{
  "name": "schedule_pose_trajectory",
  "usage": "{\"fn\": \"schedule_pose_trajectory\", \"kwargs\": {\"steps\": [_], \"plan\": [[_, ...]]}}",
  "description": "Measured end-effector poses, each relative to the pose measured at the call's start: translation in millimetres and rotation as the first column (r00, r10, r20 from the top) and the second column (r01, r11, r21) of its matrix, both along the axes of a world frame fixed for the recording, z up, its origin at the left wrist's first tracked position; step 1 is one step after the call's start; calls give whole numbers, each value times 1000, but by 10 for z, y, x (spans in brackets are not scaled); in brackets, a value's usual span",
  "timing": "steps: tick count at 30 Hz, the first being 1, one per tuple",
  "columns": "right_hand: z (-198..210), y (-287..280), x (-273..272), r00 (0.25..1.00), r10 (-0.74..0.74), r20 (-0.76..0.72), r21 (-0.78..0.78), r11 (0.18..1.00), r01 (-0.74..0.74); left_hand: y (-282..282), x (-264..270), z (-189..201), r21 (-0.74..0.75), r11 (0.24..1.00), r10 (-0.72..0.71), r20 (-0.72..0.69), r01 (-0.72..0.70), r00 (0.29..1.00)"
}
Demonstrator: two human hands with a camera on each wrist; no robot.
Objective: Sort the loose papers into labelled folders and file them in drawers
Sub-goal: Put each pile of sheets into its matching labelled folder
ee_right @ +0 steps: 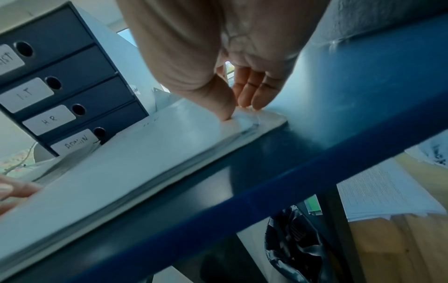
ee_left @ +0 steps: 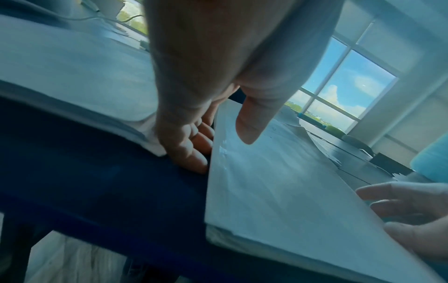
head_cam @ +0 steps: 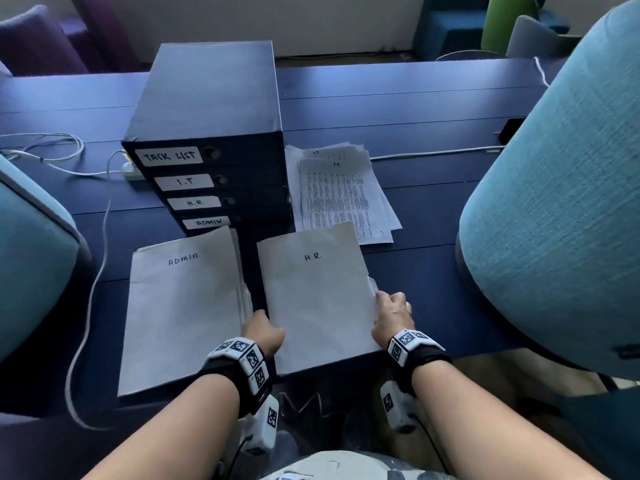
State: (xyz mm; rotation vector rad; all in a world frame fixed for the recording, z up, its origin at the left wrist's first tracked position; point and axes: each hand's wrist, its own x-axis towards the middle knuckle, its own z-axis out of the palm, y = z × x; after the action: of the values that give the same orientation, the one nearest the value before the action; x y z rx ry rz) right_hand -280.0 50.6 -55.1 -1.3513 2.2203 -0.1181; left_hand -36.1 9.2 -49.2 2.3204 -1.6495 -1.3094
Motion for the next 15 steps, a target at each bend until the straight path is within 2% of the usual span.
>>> {"fn": "schedule_pose_trajectory", "kwargs": {"steps": [6, 10, 15], "plan": [[-38, 13, 9, 997, 54, -49, -7, 998, -55, 89, -56, -30, -72, 993, 93, -11, -93, 996], [-51, 17, -1, 994, 82, -71, -6, 997, -83, 126, -161, 84, -148, 980, 130, -48, -136, 990], [-7, -56, 15, 995, 87, -56, 10, 996, -86, 158, -217, 226, -174, 966, 165, -164, -193, 973]]}}
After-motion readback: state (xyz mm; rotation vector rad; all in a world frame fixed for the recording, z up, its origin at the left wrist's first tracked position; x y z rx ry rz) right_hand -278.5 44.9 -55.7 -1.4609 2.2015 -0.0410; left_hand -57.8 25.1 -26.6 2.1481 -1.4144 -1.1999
